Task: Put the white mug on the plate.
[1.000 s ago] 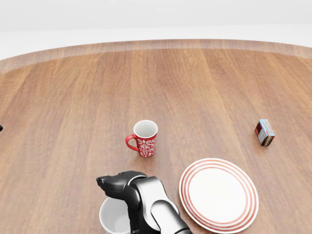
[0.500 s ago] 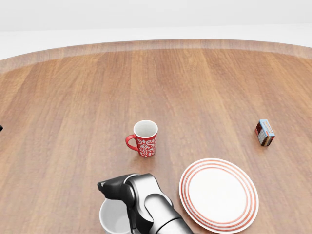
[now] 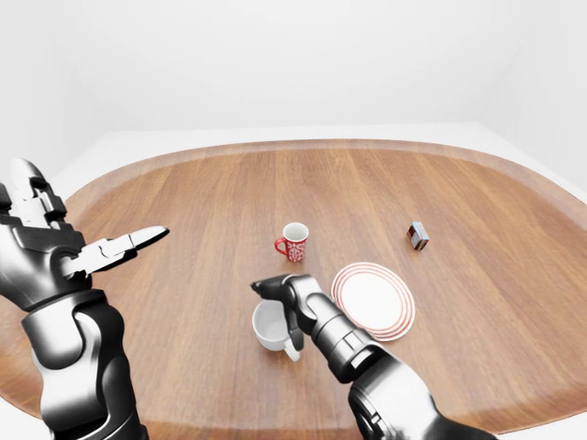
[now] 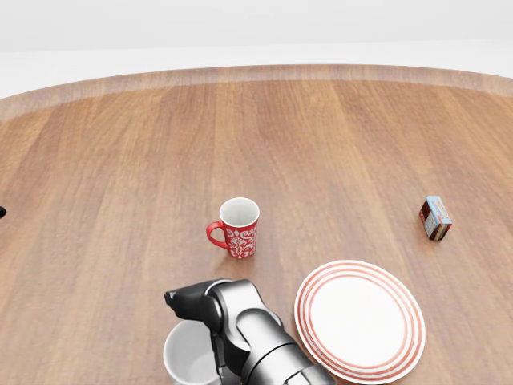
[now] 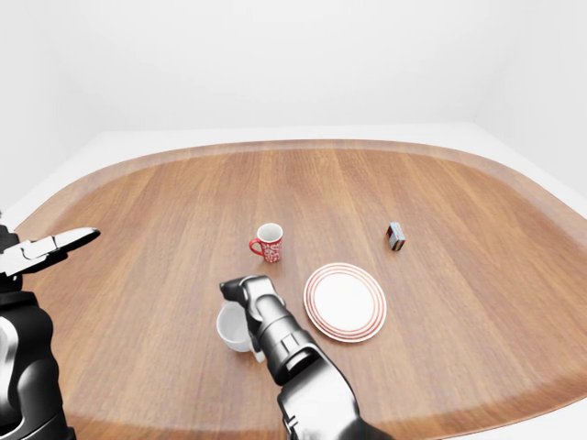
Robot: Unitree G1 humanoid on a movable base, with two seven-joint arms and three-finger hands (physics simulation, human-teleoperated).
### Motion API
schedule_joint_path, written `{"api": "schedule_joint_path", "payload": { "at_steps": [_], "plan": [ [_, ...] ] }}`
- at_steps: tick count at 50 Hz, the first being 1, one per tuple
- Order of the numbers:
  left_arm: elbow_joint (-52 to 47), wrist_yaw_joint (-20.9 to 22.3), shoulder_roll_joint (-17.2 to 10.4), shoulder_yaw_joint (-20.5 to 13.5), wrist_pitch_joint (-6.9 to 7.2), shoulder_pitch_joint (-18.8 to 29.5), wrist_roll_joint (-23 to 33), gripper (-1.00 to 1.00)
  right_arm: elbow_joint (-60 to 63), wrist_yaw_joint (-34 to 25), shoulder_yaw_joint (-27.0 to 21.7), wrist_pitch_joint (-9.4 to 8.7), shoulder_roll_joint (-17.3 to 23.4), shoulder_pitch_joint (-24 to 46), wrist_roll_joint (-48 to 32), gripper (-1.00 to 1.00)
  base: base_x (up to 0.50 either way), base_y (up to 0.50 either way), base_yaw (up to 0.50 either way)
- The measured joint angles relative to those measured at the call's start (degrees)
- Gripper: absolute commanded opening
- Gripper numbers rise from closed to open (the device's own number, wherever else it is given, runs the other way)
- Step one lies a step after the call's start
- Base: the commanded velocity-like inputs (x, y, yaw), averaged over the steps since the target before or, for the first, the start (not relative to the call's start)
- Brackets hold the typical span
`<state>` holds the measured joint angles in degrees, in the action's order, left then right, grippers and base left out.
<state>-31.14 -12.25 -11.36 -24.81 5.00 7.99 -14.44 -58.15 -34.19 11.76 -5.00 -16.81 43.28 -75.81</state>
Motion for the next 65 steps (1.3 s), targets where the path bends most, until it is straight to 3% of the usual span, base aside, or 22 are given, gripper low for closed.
{"api": "schedule_joint_path", "payload": {
  "at_steps": [28,48,65],
  "plan": [
    [0.1,0.0,0.0,0.0,0.0,0.1,-0.2,1.0,-5.8,5.3,-0.9,0.0,-0.3,3.3,0.7,1.0,0.0,0.0,0.0],
    [0.3,0.0,0.0,-0.1,0.0,-0.1,-0.5,1.0,-6.8,7.9,-0.5,0.0,-2.8,2.9,0.1,1.0,0.0,0.0,0.0],
    [0.1,-0.1,0.0,-0.1,0.0,-0.2,-0.6,1.0,-8.3,10.3,-0.8,0.0,-2.6,1.7,-0.4,1.0,0.0,0.0,0.0]
  ]
}}
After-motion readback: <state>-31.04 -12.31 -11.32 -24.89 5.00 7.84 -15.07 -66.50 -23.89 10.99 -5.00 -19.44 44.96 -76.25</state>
